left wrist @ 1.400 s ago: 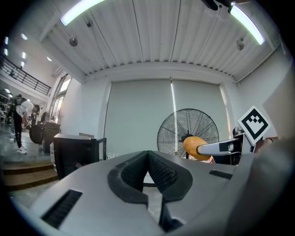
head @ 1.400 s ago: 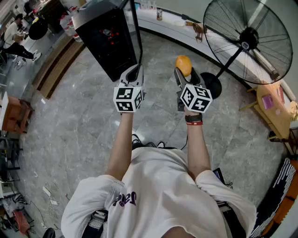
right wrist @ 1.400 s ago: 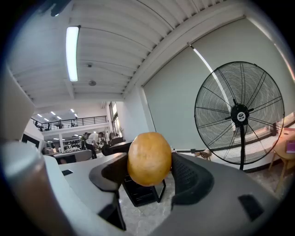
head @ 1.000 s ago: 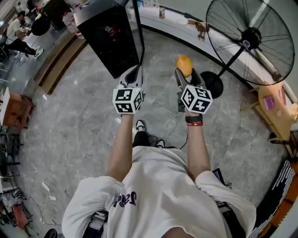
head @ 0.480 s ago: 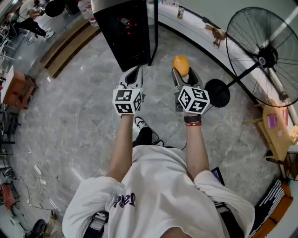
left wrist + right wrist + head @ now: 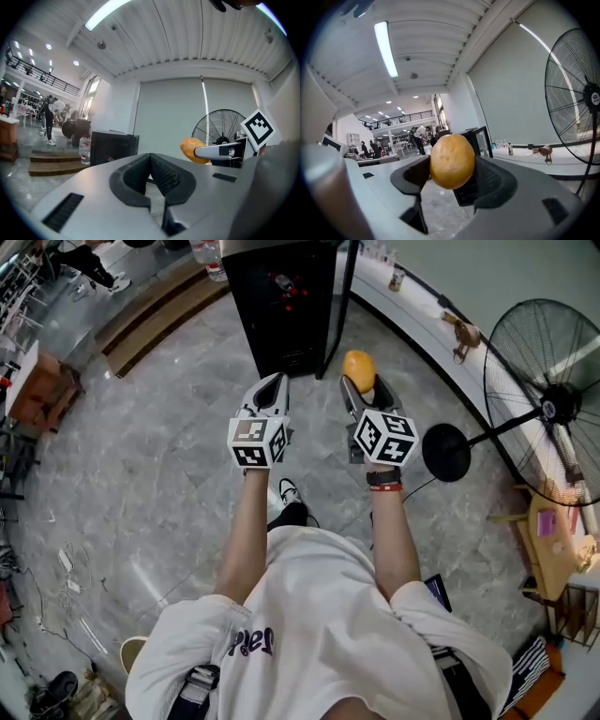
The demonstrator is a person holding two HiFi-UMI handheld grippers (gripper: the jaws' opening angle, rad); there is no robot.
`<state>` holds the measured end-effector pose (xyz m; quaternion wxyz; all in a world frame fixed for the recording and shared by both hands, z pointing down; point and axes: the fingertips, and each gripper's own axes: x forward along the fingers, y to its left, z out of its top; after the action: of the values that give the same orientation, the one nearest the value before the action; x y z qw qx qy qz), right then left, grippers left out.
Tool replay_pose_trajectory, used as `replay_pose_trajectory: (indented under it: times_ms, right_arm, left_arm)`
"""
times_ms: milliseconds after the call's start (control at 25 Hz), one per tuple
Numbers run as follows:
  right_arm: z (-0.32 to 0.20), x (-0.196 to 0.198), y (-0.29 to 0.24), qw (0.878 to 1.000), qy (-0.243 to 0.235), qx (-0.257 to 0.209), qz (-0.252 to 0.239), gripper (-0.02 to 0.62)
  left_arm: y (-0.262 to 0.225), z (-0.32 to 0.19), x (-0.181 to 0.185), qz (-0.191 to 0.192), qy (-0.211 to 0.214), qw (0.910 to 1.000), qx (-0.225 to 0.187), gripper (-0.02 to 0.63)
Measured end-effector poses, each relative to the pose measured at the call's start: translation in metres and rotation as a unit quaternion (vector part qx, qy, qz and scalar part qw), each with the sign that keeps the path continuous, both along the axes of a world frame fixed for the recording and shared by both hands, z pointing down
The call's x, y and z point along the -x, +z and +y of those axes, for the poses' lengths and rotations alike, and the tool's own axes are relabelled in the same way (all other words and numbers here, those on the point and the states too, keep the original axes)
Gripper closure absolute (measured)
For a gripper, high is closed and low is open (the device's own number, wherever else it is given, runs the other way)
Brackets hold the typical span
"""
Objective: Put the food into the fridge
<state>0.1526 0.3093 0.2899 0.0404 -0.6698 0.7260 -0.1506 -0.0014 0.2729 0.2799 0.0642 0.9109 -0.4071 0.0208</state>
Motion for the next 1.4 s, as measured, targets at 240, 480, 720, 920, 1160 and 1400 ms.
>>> replay_pose_trajectory:
  times_ms: [240, 480, 720, 920, 1160, 1400]
  right_arm:
    - [-0.063, 0.024, -0.006, 1.000, -0.029, -0.008, -0.009, 0.286]
    - [-0.110, 0.043, 0.002, 0.999, -0.049, 0.004, -0.008, 0.285]
    - [-0.154, 0.053, 0.020, 0.998, -0.062, 0.016, -0.007, 0.285]
    - [-0.193, 0.058, 0.027, 0.997, -0.073, 0.022, -0.005, 0.285]
    - [-0.240, 0.072, 0.030, 0.997, -0.071, 0.019, -0.015, 0.285]
    - [-0.265, 0.090, 0.040, 0.997, -0.075, 0.026, -0.021, 0.287]
  left_arm:
    - [-0.005, -0.053, 0.018, -0.001, -0.013, 0.9999, -0.004, 0.588]
    - [-0.005, -0.096, 0.033, 0.003, -0.025, 0.9997, -0.002, 0.588]
    - [0.010, -0.140, 0.042, 0.008, -0.030, 0.9995, 0.005, 0.588]
    - [0.015, -0.177, 0.047, 0.011, -0.027, 0.9996, 0.002, 0.588]
    - [0.022, -0.221, 0.058, 0.003, -0.025, 0.9997, 0.000, 0.588]
    - [0.029, -0.243, 0.069, -0.002, -0.022, 0.9998, 0.000, 0.588]
